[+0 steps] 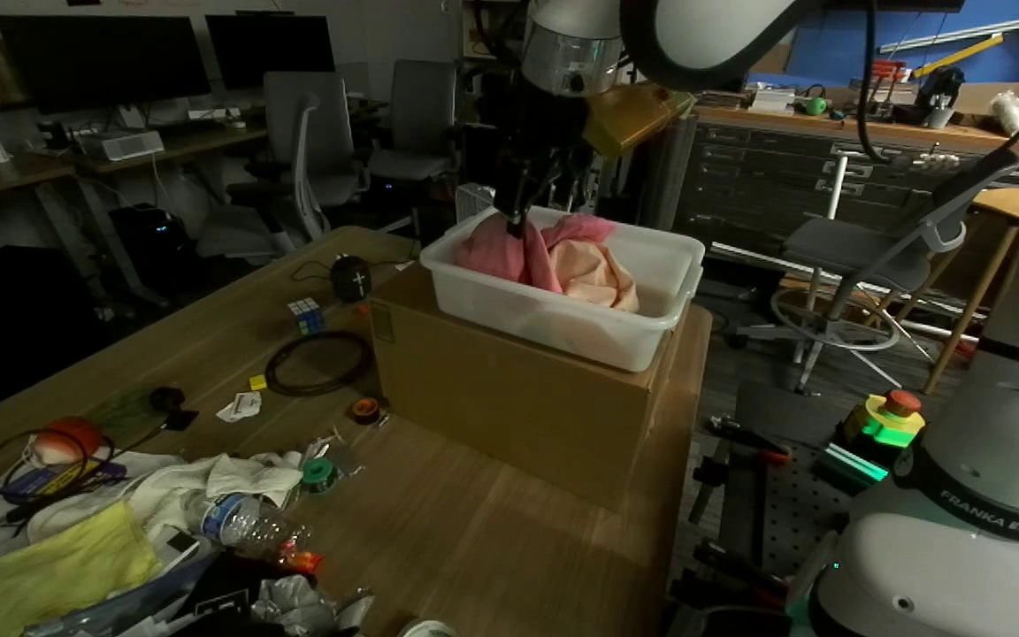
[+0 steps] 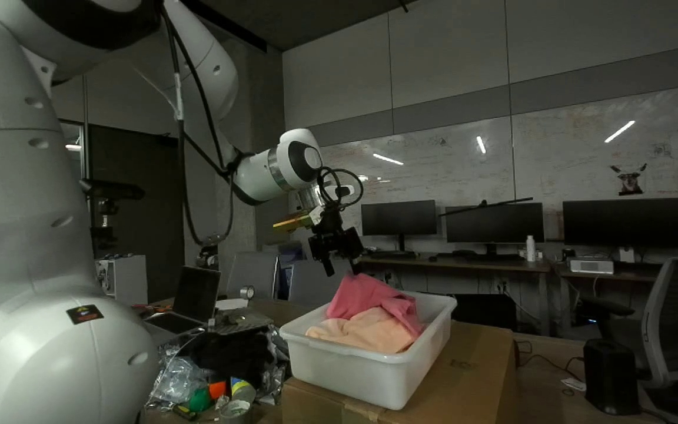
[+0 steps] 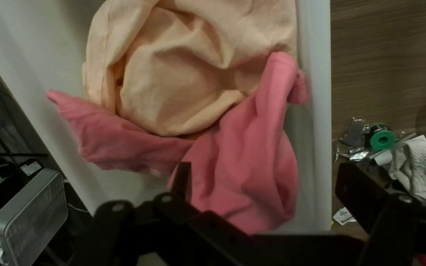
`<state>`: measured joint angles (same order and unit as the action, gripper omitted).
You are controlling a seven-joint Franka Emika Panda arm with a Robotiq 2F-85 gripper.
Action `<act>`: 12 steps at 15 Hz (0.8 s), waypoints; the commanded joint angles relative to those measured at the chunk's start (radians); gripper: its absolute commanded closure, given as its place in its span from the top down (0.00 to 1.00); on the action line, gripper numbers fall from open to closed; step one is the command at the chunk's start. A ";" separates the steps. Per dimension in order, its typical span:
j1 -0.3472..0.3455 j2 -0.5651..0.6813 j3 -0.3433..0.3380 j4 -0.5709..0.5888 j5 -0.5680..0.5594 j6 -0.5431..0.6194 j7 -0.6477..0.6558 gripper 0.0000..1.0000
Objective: Remove the shirts from the white bin and put them on the table
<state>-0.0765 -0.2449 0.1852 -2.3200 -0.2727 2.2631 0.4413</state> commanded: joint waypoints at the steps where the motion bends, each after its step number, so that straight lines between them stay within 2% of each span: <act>1: 0.024 0.083 -0.029 0.078 -0.017 -0.065 -0.066 1.00; 7: 0.025 0.135 -0.073 0.103 -0.075 -0.132 -0.112 1.00; 12: 0.032 0.161 -0.108 0.096 -0.099 -0.085 -0.208 1.00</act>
<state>-0.0662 -0.1080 0.1041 -2.2519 -0.3488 2.1633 0.2961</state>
